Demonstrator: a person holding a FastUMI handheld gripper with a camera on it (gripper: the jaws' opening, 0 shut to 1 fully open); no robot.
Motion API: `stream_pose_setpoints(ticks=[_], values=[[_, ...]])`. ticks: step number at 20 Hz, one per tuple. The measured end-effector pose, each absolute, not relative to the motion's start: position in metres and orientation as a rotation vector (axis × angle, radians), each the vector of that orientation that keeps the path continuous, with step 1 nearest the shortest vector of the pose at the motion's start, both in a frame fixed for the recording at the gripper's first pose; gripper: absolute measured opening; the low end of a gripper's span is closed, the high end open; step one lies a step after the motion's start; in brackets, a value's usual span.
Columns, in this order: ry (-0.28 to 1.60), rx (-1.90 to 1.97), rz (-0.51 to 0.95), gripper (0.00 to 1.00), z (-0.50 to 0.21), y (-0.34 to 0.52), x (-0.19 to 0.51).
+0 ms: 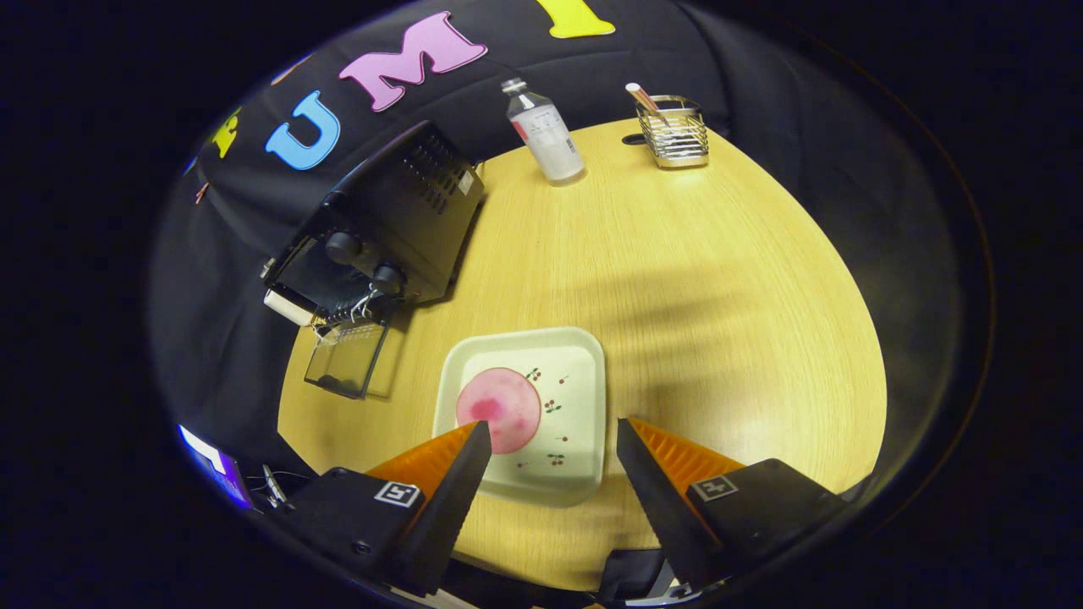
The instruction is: Open the toaster oven, put the food inside, and close the toaster oven door.
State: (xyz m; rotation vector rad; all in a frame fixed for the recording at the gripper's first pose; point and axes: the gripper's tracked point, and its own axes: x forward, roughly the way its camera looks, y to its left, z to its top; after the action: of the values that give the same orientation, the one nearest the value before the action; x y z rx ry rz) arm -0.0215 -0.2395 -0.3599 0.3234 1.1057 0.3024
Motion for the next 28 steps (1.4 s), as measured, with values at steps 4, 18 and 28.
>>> stream_pose_setpoints(ticks=[4, 18, 28], values=[[1.164, 0.333, 0.351, 0.98, -0.379, -0.233, -0.025], [1.224, 0.188, 0.237, 0.13, -0.396, -0.232, -0.021], [1.221, 0.382, 0.225, 0.06, -0.397, -0.223, -0.022]])
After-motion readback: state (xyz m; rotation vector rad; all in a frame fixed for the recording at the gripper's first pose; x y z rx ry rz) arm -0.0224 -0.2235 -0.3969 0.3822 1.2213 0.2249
